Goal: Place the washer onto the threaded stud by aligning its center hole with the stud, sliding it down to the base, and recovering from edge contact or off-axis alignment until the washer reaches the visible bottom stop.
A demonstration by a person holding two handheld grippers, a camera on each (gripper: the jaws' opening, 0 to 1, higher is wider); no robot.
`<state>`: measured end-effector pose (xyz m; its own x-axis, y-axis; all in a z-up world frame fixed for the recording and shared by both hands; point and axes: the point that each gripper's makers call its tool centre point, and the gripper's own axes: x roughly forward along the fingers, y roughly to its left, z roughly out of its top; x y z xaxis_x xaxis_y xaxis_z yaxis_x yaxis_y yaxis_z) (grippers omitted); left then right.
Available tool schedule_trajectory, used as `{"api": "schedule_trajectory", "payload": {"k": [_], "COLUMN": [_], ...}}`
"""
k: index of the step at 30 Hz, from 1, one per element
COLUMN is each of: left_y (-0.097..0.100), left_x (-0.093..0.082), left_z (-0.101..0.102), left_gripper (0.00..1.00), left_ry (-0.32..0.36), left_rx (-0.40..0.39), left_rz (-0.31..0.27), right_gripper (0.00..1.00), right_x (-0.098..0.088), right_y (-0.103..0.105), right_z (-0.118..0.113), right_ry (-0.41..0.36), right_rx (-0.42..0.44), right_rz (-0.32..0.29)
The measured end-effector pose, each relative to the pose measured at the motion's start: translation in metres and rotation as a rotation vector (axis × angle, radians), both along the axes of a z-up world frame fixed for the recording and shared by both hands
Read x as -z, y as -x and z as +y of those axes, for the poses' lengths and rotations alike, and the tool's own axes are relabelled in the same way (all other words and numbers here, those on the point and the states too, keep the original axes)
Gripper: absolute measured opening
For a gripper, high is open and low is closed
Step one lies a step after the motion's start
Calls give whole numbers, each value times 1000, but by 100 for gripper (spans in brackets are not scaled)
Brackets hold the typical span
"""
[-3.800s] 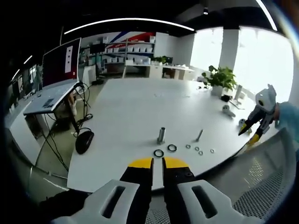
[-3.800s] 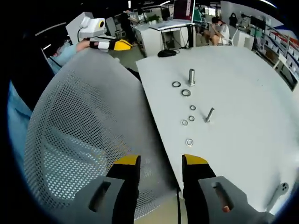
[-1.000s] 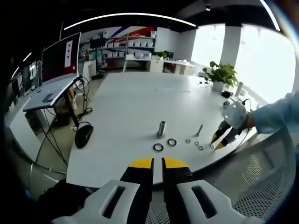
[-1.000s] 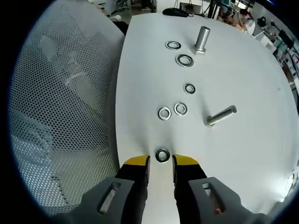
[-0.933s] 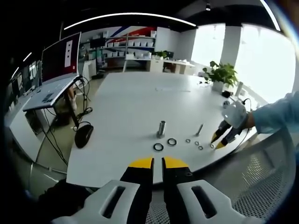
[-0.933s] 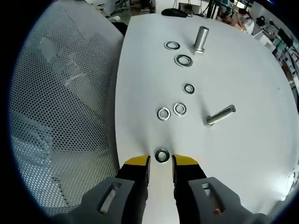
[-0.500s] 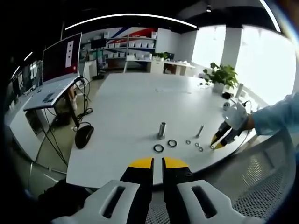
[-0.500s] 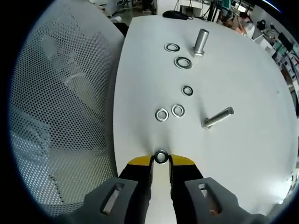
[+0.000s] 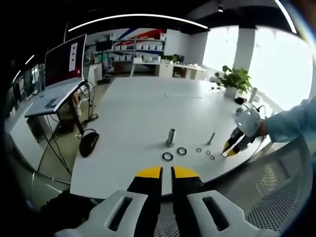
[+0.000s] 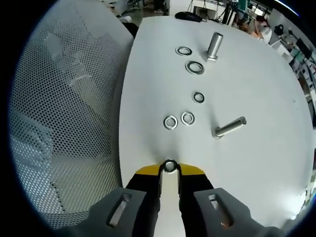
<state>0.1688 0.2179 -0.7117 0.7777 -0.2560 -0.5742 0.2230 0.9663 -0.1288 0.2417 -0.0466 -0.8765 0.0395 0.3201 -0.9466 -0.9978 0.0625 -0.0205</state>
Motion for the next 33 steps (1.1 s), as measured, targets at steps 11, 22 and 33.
{"api": "schedule_trajectory", "payload": {"k": [11,22,33], "left_y": [-1,0,0], "left_x": [-1,-1,0], "left_z": [0,-1,-1], "left_gripper": [4,4,4], "left_ry": [2,3,2], "left_rx": [4,5,6], "left_rz": [-4,-6,-3], "right_gripper": [13,13,13], "right_x": [-14,-37,-66], "right_y": [-4,-3,-20], "right_z": [-3,1,6], "right_ry": [-16,-44,-62], "right_rx": [22,31,66], "right_rz": [-1,15,-14]}}
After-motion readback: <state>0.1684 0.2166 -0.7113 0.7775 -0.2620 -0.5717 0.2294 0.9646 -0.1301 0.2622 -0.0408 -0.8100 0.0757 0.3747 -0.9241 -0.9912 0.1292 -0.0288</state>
